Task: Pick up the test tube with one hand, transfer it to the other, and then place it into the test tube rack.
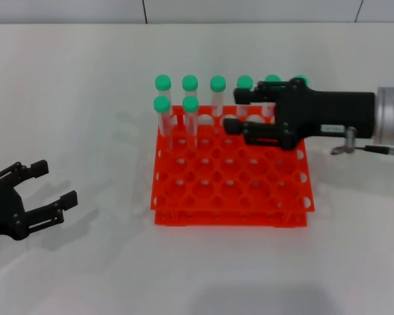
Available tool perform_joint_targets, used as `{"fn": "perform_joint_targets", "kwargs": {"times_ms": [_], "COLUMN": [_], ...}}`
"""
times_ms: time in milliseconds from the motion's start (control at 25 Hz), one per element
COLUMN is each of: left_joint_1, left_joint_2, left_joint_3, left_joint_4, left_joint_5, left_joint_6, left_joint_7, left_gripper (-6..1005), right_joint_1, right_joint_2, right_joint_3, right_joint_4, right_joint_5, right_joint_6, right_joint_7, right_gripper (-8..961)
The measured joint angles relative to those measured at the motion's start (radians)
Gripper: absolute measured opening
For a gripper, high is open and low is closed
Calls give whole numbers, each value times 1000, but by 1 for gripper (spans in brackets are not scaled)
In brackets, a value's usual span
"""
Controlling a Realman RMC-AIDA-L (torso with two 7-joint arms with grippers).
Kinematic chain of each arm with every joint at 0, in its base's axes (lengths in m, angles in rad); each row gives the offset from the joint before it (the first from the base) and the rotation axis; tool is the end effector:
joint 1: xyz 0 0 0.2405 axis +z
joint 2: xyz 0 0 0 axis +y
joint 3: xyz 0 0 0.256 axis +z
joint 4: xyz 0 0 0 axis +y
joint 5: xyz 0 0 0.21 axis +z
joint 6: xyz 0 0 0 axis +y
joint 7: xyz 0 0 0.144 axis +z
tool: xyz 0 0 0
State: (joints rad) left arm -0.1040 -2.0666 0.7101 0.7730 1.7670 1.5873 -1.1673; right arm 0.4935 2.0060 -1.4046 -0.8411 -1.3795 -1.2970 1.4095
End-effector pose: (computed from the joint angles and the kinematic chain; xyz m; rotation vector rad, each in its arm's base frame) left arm -0.3528 0.2263 0.0410 -2.4064 -0.6531 -0.6736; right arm 0.1783 0.3490 -0.0204 -2.7876 0.3028 0.8369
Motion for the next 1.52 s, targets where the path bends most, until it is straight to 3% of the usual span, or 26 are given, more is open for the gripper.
{"fn": "perform_joint_targets", "kwargs": {"times_ms": [440,800,1000,1240,1520], "left_joint_1": [-12,-35,-76,-136,-178], "left_joint_2": [25,50,70,98,117], "left_joint_3": [0,1,3,6,6], "left_joint_4": [5,-1,-32,-81,-83], "left_joint_5": [1,6,40,94,145], "left_joint_6": [29,46,64,98,198], "left_joint_7": [-10,-22,-17,-19,-23], "left_gripper": [861,861,861,861,861], "right_joint_1": [-87,-84,-82,-60,-41], "right_joint_2": [-2,2,-18,-50,-57], "right_joint_3": [39,104,105,100,100], "right_joint_4": [52,193,220,250,258], "right_joint_5": [-15,-7,-21,-43,-94], "right_joint_6": [-48,-61,-86,-134,-164], "right_joint_7": [-155,-244,-252,-255,-242], "right_gripper": [638,694,862,866,864]}}
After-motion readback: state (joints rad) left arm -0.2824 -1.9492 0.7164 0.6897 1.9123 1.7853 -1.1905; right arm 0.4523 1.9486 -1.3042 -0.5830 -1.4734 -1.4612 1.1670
